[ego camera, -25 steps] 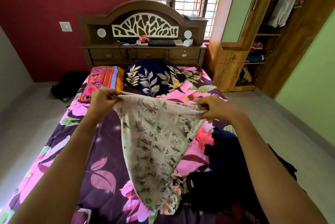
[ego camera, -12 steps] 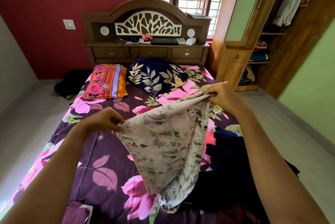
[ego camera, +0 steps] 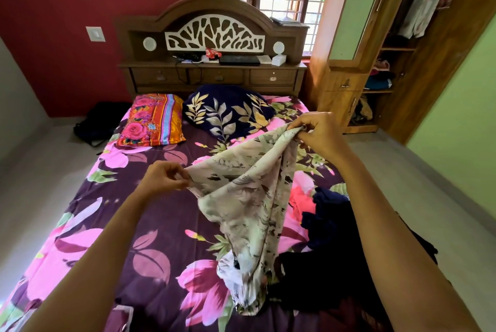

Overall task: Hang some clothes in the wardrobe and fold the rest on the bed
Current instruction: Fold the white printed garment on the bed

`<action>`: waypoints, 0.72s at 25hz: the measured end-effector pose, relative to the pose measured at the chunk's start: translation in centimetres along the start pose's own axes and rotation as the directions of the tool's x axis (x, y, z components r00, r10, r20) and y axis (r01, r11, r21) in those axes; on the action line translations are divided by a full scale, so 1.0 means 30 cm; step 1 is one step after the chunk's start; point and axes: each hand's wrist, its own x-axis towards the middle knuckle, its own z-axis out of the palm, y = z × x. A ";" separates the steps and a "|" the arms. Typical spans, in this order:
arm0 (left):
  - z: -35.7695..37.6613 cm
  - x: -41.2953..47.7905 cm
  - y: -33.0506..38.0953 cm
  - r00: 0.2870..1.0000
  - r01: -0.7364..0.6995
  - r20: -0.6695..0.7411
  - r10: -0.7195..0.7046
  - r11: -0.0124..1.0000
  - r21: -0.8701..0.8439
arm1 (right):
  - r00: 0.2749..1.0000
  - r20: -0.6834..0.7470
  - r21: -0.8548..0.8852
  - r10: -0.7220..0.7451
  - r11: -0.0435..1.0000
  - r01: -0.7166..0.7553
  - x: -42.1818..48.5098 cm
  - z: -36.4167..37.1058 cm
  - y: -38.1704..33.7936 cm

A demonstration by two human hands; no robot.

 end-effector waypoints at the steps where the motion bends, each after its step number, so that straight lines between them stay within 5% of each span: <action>1: 0.017 -0.003 -0.008 0.999 0.007 -0.050 -0.010 0.998 -0.062 | 1.000 -0.004 0.006 0.000 1.000 0.000 0.006 0.003 -0.013; 6: 0.122 -0.037 -0.035 0.992 -0.123 -0.032 0.119 0.982 -0.141 | 1.000 -0.017 0.032 0.013 0.999 -0.012 0.036 0.036 -0.044; 11: 0.166 -0.069 -0.026 0.957 -0.092 0.265 0.119 0.989 -0.114 | 0.999 0.046 -0.062 -0.007 0.998 0.010 0.048 0.063 -0.047; 18: 0.152 -0.056 0.050 0.968 -0.088 0.243 0.067 0.993 0.075 | 1.000 -0.007 -0.106 -0.009 0.994 0.008 0.084 0.077 -0.093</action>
